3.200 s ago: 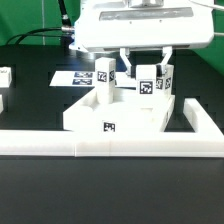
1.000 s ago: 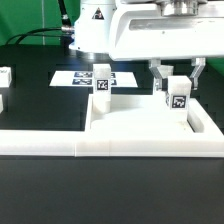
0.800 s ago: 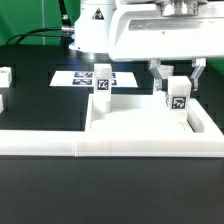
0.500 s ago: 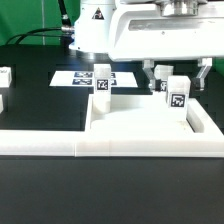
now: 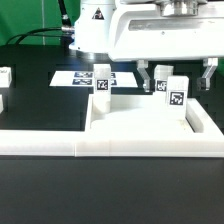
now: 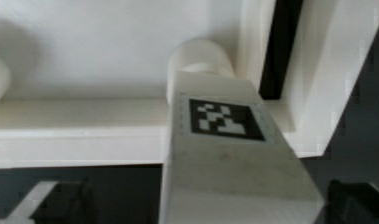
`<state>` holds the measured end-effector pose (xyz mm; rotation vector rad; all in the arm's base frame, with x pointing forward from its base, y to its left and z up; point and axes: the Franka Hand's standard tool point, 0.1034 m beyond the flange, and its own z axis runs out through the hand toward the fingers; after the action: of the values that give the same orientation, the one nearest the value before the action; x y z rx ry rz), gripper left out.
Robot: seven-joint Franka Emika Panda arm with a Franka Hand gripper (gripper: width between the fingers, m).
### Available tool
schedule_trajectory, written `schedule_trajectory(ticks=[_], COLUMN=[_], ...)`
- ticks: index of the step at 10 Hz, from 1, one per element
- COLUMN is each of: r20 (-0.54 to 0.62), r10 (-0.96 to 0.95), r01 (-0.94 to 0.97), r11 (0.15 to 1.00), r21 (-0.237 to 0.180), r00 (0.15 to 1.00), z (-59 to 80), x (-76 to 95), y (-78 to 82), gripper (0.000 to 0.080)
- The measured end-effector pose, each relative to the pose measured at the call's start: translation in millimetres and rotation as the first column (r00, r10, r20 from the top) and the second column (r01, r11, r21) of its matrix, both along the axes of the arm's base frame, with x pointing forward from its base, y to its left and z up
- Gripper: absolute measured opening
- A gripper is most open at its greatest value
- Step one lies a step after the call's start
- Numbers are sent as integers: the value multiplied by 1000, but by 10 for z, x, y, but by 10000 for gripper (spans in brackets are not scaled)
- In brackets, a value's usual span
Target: Assemble square table
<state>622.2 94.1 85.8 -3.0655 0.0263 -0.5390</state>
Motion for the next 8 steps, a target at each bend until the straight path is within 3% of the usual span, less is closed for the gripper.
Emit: schedule_trajectory(ticks=[6, 8], r20=[-10, -102], r10=[-6, -43], r01=[6, 47], r11=[1000, 998], r21=[5, 45], r00=[1000, 994], z=[4, 83], x=[-11, -73], y=[-2, -17], gripper=[649, 649])
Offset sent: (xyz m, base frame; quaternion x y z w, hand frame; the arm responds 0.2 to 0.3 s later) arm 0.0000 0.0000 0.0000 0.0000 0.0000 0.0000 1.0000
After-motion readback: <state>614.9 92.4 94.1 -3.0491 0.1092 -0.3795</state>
